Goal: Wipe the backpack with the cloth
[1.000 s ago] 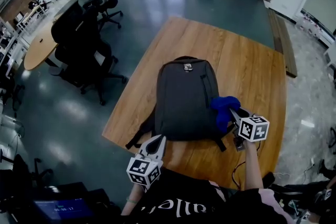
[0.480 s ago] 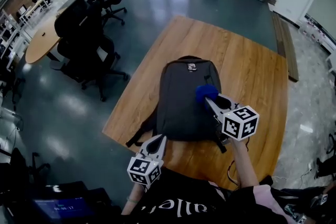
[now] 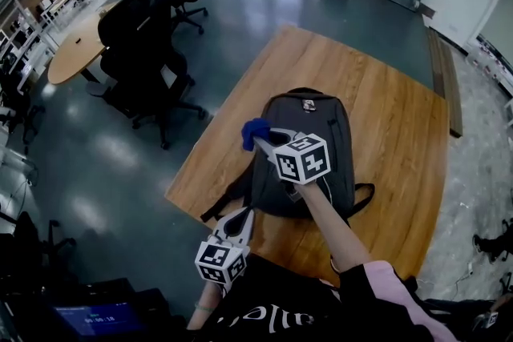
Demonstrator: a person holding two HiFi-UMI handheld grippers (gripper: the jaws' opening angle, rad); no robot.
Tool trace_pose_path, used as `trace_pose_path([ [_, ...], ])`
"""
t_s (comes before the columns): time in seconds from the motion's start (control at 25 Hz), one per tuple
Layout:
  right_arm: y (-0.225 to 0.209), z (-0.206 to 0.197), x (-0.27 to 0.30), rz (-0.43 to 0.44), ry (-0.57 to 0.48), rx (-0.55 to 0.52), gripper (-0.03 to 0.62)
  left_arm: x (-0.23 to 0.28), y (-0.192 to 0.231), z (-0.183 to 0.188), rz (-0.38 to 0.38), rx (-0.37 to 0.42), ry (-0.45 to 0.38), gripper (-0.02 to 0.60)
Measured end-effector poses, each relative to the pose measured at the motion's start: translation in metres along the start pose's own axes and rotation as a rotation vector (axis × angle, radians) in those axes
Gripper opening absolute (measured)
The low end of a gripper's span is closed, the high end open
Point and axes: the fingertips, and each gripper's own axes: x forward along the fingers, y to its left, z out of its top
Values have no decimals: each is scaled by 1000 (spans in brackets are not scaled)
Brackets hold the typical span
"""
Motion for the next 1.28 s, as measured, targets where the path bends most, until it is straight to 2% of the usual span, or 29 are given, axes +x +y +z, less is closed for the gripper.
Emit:
trace_pose_path([
  [0.12,-17,-11,9,-32,36,19,66,-5,6,-1,12,-7,-3,0],
  [0.24,-41,-15,-6,-66,22,59,66,-5,7,-2,18,-9,-5,0],
  [0.72,-146,-14,-125,-260,-67,91,66,15,-16,-1,-44,22,11,0],
  [1.12,-219,-76,-216,-453,-4,197,66,25,-37,6,-89,46,37,0],
  [1.28,-230,-95,-230,-480,23,228,66,29,-41,8,-91,51,46,0],
])
